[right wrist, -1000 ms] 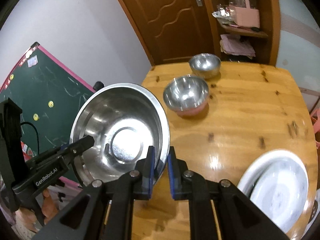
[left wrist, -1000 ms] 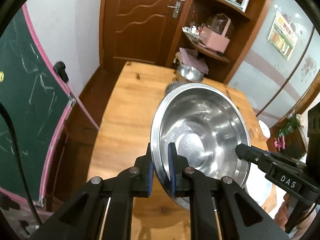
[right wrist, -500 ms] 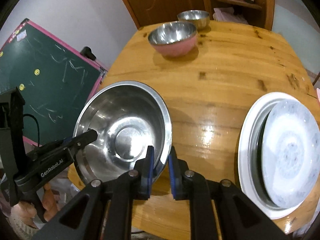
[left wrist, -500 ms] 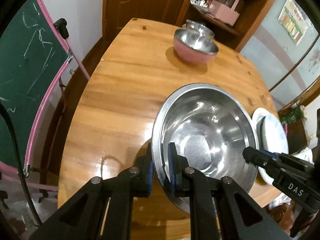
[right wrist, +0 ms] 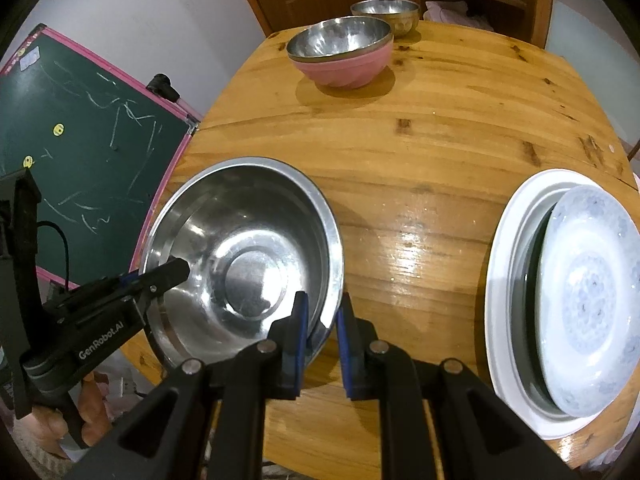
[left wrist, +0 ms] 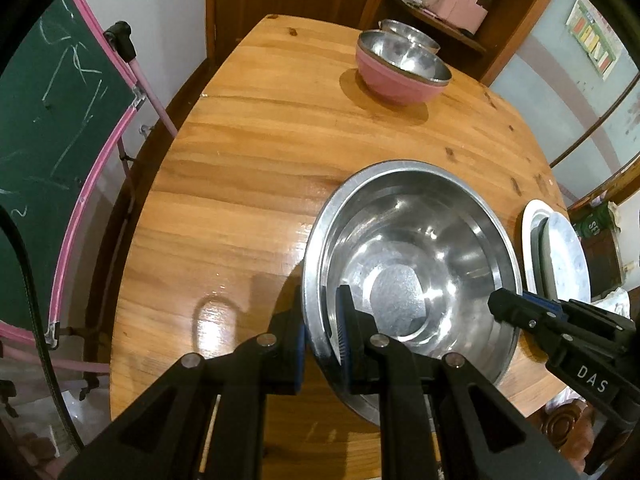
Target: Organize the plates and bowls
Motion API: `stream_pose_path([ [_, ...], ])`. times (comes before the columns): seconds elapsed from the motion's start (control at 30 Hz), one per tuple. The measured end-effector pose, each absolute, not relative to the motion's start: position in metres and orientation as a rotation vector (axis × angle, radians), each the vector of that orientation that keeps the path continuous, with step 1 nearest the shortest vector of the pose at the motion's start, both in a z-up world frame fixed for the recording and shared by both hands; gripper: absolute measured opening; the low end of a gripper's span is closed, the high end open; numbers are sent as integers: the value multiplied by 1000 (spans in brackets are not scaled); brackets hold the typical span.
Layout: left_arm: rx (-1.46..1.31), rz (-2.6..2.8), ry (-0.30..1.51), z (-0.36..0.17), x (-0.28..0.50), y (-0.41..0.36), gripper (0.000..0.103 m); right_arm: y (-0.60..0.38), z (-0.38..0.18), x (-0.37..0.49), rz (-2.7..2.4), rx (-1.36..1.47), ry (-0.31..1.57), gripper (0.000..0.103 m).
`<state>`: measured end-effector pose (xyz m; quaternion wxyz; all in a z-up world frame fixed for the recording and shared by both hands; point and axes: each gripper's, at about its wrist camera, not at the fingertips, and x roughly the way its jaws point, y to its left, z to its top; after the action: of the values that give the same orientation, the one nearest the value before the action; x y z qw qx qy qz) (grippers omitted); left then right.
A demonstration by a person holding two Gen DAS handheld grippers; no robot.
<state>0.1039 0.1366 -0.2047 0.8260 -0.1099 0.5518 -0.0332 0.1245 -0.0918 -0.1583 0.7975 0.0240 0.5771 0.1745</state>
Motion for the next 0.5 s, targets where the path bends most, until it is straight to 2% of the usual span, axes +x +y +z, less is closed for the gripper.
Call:
stream_pose_path([
  [0.3, -210, -60, 1203, -213, 107, 134, 11, -92, -170, 127, 367, 50, 1295, 14],
  [0.37, -202, -57, 1202, -213, 107, 134, 16, -91, -169, 127, 366, 43, 1289, 14],
  [0.43, -201, -52, 1188, -211, 106, 134, 29, -90, -167, 126, 359, 29, 1282, 14],
  [0.5, -191, -38, 1169, -207, 105, 134, 37, -90, -167, 126, 353, 22, 1278, 15],
])
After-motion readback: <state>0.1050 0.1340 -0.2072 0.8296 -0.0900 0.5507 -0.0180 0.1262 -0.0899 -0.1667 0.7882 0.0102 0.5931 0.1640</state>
